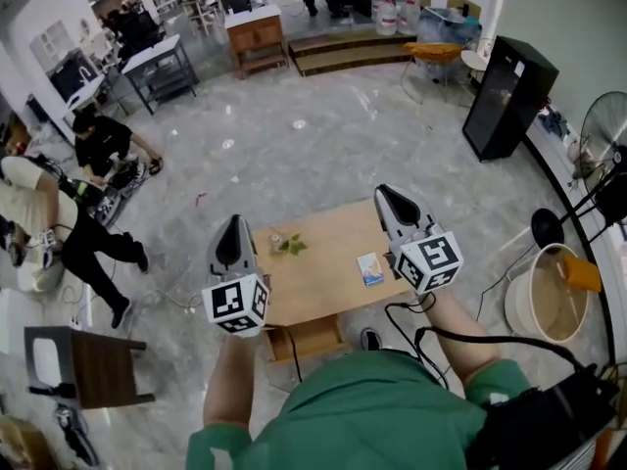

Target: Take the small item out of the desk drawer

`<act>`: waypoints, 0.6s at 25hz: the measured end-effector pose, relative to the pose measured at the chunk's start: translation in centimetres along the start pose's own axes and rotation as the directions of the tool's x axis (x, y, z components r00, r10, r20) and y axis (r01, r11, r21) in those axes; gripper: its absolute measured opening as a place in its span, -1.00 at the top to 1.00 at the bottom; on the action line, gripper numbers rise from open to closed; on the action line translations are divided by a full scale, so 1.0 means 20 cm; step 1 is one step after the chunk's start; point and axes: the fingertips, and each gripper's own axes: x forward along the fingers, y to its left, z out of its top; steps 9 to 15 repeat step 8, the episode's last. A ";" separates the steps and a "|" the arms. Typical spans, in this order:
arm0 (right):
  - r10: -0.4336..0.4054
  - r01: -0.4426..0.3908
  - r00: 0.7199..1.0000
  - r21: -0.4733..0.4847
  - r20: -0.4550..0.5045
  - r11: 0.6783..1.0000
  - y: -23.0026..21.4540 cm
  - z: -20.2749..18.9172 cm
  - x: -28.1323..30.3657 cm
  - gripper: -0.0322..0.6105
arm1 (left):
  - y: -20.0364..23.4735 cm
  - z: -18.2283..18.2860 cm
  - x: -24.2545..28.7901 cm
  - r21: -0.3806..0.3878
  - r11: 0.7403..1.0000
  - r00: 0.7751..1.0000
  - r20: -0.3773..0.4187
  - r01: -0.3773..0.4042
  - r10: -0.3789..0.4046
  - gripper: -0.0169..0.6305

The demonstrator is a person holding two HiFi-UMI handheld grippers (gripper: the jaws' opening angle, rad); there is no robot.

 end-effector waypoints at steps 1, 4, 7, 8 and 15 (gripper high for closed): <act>0.003 -0.003 1.000 -0.004 0.006 1.000 0.00 0.01 0.01 0.78 | 0.00 0.01 0.00 0.002 1.000 1.000 0.003 -0.002 0.002 0.88; 0.015 -0.014 0.999 -0.024 0.039 1.000 0.00 0.07 0.07 0.78 | 0.03 0.05 0.03 0.008 1.000 1.000 0.024 -0.011 0.011 0.88; 0.014 -0.013 0.999 -0.038 0.040 0.999 -0.01 0.09 0.10 0.78 | 0.03 0.03 0.06 0.004 1.000 1.000 0.020 -0.012 0.012 0.88; 0.013 -0.011 0.999 -0.041 0.036 0.999 -0.01 0.08 0.10 0.78 | 0.03 0.02 0.07 0.001 1.000 1.000 0.014 -0.011 0.011 0.88; 0.013 -0.011 0.999 -0.041 0.036 0.999 -0.01 0.08 0.10 0.78 | 0.03 0.02 0.07 0.001 1.000 1.000 0.014 -0.011 0.011 0.88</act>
